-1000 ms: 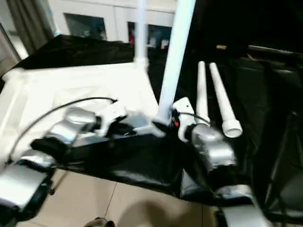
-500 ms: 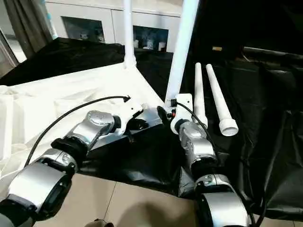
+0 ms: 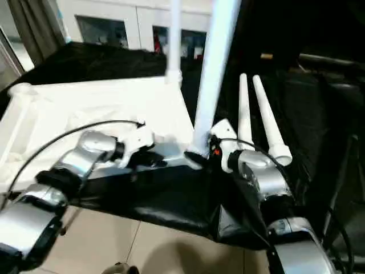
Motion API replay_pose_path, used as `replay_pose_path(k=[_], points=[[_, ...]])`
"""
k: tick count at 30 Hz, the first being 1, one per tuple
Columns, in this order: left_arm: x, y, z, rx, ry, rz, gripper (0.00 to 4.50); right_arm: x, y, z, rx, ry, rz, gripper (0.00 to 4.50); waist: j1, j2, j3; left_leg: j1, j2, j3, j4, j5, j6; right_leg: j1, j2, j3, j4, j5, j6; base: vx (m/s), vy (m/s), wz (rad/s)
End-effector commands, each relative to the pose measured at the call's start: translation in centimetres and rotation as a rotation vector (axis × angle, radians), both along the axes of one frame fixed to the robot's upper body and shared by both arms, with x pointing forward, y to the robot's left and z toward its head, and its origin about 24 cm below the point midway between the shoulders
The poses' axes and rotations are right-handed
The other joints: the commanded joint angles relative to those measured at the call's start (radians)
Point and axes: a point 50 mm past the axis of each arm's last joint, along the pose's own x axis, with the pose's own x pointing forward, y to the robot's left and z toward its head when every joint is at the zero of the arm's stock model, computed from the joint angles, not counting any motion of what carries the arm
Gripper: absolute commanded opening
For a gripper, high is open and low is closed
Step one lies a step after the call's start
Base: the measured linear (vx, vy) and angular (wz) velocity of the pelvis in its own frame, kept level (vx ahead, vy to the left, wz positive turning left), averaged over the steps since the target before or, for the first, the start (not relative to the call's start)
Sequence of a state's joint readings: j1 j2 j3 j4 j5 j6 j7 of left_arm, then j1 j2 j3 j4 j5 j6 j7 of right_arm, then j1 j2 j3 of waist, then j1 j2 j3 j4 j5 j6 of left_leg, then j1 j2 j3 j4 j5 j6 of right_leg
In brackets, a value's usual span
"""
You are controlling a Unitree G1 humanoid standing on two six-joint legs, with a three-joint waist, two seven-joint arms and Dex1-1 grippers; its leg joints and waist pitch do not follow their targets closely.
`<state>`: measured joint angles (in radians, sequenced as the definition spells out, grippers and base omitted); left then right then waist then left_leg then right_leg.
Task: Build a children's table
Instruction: Insert table leg to table base
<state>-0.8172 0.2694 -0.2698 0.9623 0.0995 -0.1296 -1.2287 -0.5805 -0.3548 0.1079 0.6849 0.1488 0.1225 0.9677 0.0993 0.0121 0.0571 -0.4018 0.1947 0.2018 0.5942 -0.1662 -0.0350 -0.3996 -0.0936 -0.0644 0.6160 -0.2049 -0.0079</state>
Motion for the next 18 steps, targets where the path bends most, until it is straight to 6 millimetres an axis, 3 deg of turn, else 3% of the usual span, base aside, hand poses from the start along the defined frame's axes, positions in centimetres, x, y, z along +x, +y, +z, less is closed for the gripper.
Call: replay_pose_path(k=[1, 5, 6, 18], points=[[-0.8, -0.6, 0.4, -0.06, 0.036, -0.123, 0.0, 0.0, -1.0, 0.9, -0.013, -0.017, 0.015, 3.84, 0.002, -0.001, -0.08, 0.03, 0.044, -0.017, -0.058, -0.123, 0.098, 0.055, -0.059, 0.035, -0.045, 0.101, -0.309, 0.0, 0.0, 0.0], [-0.9, -0.1, 0.5, -0.053, 0.043, -0.133, 0.0, -0.3, -0.8, 1.0, -0.021, 0.001, 0.087, 3.84, 0.001, -0.001, -0.08, 0.032, 0.045, -0.017, -0.059, -0.14, 0.087, 0.053, -0.059, 0.036, -0.047, 0.075, -0.309, 0.0, 0.0, 0.0], [-0.8, 0.0, 0.5, -0.052, 0.041, -0.131, 0.0, -0.4, -0.8, 0.9, -0.026, 0.003, 0.092, 3.5, 0.001, 0.0, -0.08, 0.033, 0.045, -0.017, -0.059, -0.137, 0.084, 0.053, -0.059, 0.036, -0.047, 0.072, -0.308, 0.0, 0.0, 0.0], [-0.3, 0.2, 0.8, -0.055, 0.02, -0.065, 0.0, -0.8, 0.3, -0.2, 0.033, 0.029, 0.05, 2.8, 0.002, 0.004, -0.08, 0.033, 0.044, -0.018, -0.059, -0.141, 0.067, 0.051, -0.058, 0.036, -0.047, 0.056, -0.302, 0.0, 0.0, 0.0]])
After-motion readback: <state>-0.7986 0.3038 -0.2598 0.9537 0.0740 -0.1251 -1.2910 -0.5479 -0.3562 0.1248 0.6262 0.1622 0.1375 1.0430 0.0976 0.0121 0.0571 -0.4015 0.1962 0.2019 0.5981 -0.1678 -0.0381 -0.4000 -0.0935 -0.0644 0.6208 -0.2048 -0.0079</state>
